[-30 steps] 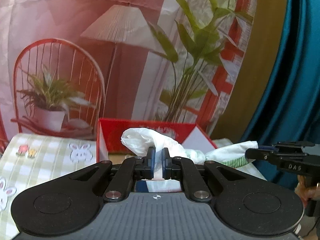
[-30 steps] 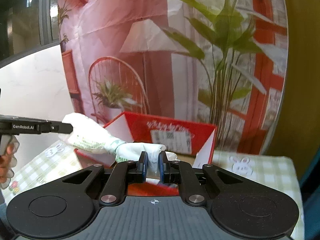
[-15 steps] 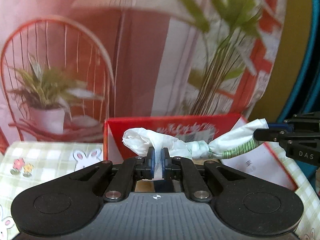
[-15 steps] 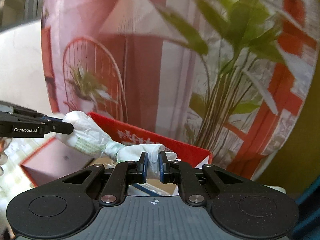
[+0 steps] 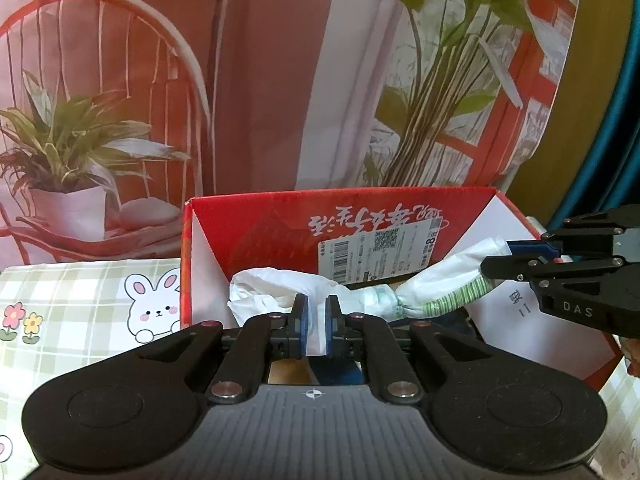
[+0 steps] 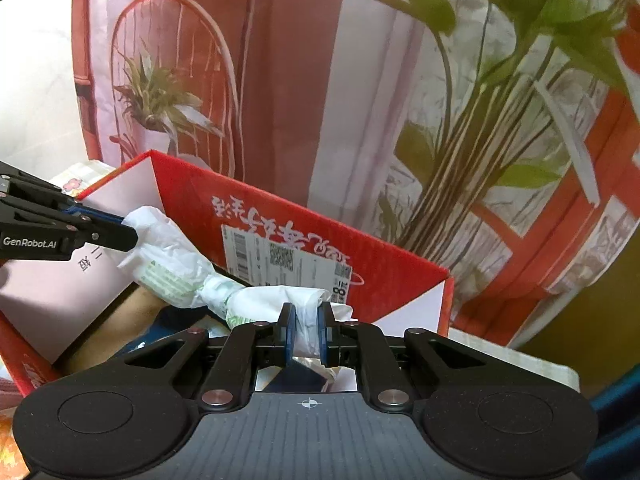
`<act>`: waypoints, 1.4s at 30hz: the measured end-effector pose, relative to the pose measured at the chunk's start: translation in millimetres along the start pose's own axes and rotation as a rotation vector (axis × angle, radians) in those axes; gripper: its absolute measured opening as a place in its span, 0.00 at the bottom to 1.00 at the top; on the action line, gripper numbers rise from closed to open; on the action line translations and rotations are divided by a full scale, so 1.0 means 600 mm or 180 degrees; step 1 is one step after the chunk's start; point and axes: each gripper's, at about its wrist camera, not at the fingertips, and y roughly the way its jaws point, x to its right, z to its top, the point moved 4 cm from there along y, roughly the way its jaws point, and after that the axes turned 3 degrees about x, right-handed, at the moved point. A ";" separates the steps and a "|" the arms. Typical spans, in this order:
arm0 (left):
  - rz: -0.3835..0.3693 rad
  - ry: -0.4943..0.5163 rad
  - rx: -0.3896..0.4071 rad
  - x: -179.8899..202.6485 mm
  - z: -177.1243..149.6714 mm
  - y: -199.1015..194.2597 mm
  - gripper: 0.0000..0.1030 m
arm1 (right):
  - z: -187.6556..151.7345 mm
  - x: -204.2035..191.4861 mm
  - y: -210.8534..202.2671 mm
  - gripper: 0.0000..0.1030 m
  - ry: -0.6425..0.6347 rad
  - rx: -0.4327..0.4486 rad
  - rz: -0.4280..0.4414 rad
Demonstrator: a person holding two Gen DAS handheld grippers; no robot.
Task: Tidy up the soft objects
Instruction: 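Lift the rolled towel with the left tool and release it into the box, then move the left tool down to the orange floral cloth and close on it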
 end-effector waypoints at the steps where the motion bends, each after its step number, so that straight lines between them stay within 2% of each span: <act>1: 0.0027 0.0026 -0.0012 0.001 0.000 -0.001 0.17 | -0.002 0.000 0.002 0.13 0.0012 -0.0019 0.0004; 2: 0.0047 0.0044 -0.0013 0.002 0.000 -0.003 0.24 | -0.003 0.001 0.004 0.15 0.0014 -0.0028 -0.0031; 3: 0.0064 0.0065 0.0006 0.003 0.002 -0.007 0.41 | -0.005 0.002 0.004 0.19 0.0005 -0.0022 -0.0073; 4: 0.0081 0.0087 0.0037 0.004 0.003 -0.013 0.53 | -0.004 0.003 0.004 0.24 0.0005 -0.0007 -0.0111; 6: 0.0129 0.0124 0.0088 0.007 0.007 -0.025 0.56 | -0.004 0.006 -0.005 0.31 0.0028 0.0081 -0.0189; 8: 0.0131 0.0121 0.0094 0.010 0.010 -0.035 0.56 | -0.004 0.009 -0.016 0.44 0.0051 0.0126 -0.0219; 13: 0.0140 0.0215 0.0158 0.028 0.012 -0.071 0.63 | -0.005 0.007 -0.053 0.54 0.0077 0.0215 -0.0219; 18: 0.0164 0.0234 0.0210 0.042 0.005 -0.114 0.68 | -0.012 -0.004 -0.101 0.64 0.0275 0.0324 -0.0128; 21: 0.0196 0.0205 0.0255 0.046 -0.005 -0.140 0.78 | -0.020 -0.016 -0.130 0.77 0.0371 0.0388 -0.0119; 23: 0.0206 0.0155 0.0294 0.046 -0.013 -0.160 0.85 | -0.026 -0.023 -0.147 0.94 0.0461 0.0441 -0.0123; 25: 0.0205 0.0084 0.0322 0.046 -0.023 -0.179 0.89 | -0.033 -0.029 -0.165 1.00 0.0580 0.0513 -0.0080; 30: 0.0226 -0.0035 0.0316 0.044 -0.055 -0.216 0.94 | -0.052 -0.046 -0.206 1.00 0.0819 0.0630 -0.0012; 37: 0.0068 -0.0125 0.0146 0.048 -0.112 -0.240 0.96 | -0.094 -0.072 -0.246 1.00 0.0889 0.0648 -0.0122; 42: 0.0024 -0.0230 0.0086 0.045 -0.151 -0.247 0.96 | -0.137 -0.077 -0.264 1.00 0.1078 0.0584 0.0015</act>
